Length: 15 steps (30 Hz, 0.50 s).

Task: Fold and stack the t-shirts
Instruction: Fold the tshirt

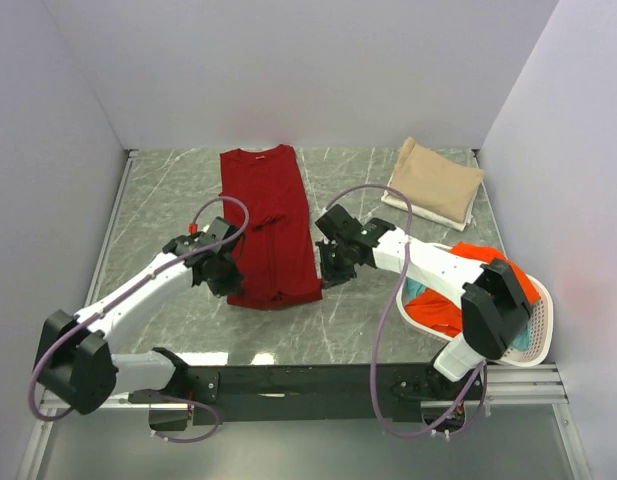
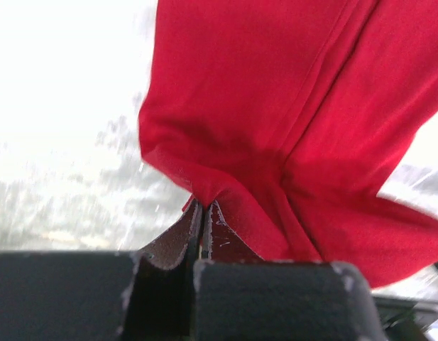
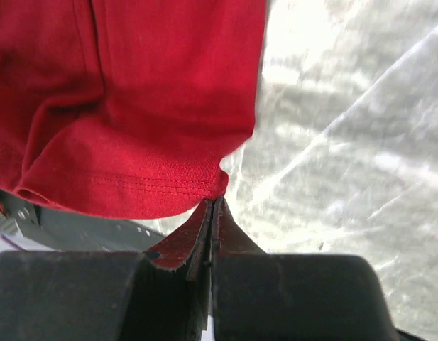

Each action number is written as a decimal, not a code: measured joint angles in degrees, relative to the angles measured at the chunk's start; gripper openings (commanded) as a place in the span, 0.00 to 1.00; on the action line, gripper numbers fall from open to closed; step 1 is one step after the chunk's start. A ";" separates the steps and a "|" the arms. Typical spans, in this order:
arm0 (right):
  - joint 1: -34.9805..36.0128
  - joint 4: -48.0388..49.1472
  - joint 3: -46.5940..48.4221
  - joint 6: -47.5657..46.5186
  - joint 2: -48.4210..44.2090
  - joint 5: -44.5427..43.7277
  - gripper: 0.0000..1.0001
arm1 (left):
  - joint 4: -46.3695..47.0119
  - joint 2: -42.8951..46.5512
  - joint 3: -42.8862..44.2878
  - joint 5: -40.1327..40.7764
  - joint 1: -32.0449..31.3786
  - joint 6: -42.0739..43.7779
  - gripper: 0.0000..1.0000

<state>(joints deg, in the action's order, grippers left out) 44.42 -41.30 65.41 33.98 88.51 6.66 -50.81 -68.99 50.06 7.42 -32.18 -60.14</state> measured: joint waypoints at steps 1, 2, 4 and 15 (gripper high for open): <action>-0.50 0.07 1.03 -0.39 1.01 -0.09 0.00 | 0.92 -1.18 0.70 -0.02 1.16 0.81 0.01; -0.98 0.04 2.21 -0.68 2.12 -0.20 0.00 | 1.79 -2.34 1.31 -0.04 1.97 1.38 0.00; -1.81 0.11 4.92 -1.25 4.63 -0.44 0.00 | 3.58 -4.92 2.84 -0.02 3.91 2.99 0.00; -7.65 -0.31 26.53 -5.66 22.38 -2.12 0.00 | 14.75 -14.91 9.60 -1.49 14.95 10.12 0.00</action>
<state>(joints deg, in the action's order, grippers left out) 36.77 -41.60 91.94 28.32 110.89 4.54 -36.05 -83.90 59.66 5.93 -17.23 -50.02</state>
